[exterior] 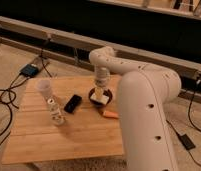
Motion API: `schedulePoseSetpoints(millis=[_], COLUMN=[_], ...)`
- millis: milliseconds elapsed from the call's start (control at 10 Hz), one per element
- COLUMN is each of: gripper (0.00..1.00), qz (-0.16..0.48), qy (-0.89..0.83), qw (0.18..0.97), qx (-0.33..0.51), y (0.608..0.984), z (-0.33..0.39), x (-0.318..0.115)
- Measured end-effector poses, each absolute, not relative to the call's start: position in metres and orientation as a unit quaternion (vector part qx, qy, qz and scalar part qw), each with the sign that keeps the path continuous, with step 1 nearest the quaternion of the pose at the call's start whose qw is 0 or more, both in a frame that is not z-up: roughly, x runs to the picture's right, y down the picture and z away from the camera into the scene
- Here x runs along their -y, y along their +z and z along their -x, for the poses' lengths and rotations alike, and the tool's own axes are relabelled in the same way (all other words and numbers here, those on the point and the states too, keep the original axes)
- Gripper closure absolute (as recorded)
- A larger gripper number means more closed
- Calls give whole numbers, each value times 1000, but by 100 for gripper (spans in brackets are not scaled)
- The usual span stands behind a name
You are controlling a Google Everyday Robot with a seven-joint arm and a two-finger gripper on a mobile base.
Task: Place the white sponge in the ceramic bowl
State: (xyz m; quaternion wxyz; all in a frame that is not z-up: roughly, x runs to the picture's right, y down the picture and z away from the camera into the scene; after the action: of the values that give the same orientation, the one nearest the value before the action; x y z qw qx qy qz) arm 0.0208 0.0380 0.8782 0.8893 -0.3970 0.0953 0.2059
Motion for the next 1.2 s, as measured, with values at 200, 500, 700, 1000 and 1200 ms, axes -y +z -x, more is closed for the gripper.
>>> schedulePoseSetpoints(millis=[200,500,700,1000,1200], gripper=[24,24,24,24,24], qz=[390,372,356,340,340], qy=[195,167,128,71,72], qw=[895,910,924,937,937], qx=[-90,-75,-54,-25,-28], y=[878,874,870,866,867], z=[-14,7,33,74,69], x=[-30,-9,7,22,22])
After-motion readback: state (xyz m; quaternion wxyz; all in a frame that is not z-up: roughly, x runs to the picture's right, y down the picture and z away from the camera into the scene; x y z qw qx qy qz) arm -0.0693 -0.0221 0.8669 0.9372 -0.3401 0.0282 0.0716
